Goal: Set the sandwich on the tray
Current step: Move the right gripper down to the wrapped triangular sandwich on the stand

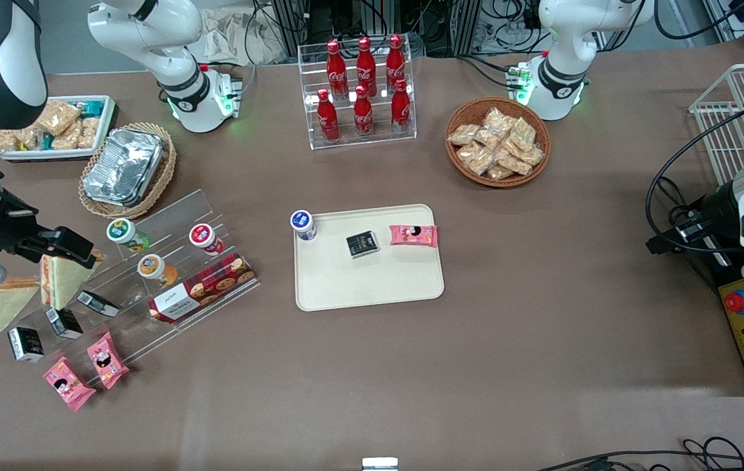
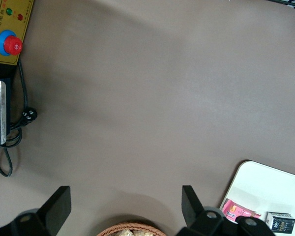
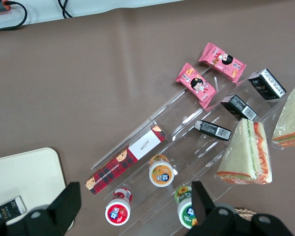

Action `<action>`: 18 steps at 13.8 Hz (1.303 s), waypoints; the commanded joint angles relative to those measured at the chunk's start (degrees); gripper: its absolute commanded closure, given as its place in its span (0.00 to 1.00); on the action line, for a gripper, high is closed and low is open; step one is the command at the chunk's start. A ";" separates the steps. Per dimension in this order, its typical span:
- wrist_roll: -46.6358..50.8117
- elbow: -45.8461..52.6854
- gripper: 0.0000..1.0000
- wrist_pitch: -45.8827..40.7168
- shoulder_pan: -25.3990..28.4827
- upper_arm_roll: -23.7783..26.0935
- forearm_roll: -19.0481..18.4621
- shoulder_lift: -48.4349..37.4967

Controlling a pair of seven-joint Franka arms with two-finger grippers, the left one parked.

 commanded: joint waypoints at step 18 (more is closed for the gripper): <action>0.28 0.73 0.00 2.97 -1.52 -19.41 -0.18 5.65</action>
